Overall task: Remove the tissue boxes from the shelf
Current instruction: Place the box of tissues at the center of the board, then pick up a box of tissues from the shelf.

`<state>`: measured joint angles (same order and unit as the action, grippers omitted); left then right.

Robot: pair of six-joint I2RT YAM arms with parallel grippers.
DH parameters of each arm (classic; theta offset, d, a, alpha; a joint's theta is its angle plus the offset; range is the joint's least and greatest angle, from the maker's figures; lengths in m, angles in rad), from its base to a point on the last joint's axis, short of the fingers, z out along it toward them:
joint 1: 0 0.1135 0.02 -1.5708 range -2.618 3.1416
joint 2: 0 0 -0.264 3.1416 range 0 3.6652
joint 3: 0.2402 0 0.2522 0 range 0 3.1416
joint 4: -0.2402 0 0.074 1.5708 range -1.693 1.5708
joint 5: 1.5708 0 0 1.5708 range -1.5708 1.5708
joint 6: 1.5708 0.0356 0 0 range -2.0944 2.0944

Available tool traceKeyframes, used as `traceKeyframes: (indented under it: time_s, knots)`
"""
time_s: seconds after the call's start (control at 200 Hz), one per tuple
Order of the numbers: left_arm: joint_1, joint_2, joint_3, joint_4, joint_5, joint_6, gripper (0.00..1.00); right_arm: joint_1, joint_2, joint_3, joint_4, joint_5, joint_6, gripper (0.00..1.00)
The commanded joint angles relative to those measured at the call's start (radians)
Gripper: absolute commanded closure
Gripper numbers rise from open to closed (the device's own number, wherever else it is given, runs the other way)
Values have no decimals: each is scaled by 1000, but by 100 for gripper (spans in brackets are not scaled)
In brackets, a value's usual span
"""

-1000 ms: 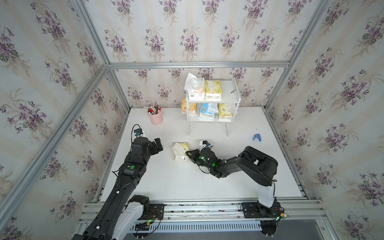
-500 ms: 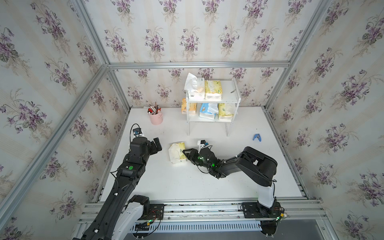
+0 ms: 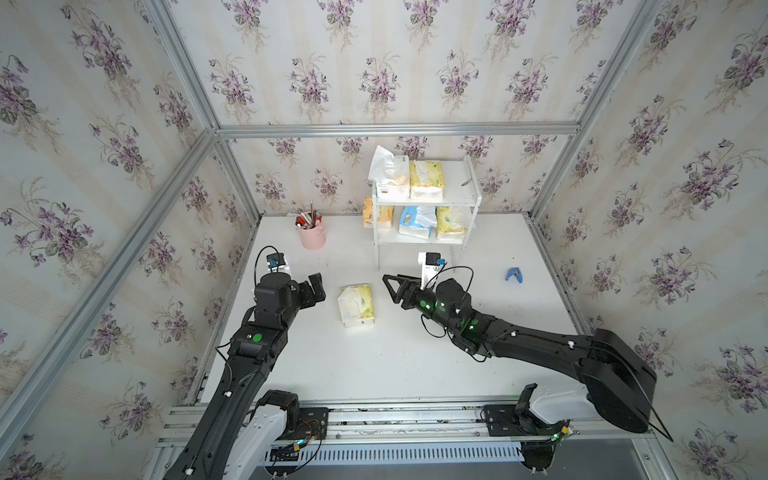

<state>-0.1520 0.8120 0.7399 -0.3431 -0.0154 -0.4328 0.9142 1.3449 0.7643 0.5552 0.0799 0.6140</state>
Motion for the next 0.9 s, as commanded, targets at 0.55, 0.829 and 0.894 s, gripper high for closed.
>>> traceKeyframes:
  time_s: [0.55,0.829,0.894]
  knots:
    - [0,120,21,41,225,-37,1,-557,90,828,-881,-406,-260,38]
    - [0,121,-4,41,221,-33,1,-650,272,999,-857,-458,-161,46]
    - [0,125,-8,44,217,-32,1,-652,325,1055,-868,-466,-147,48]
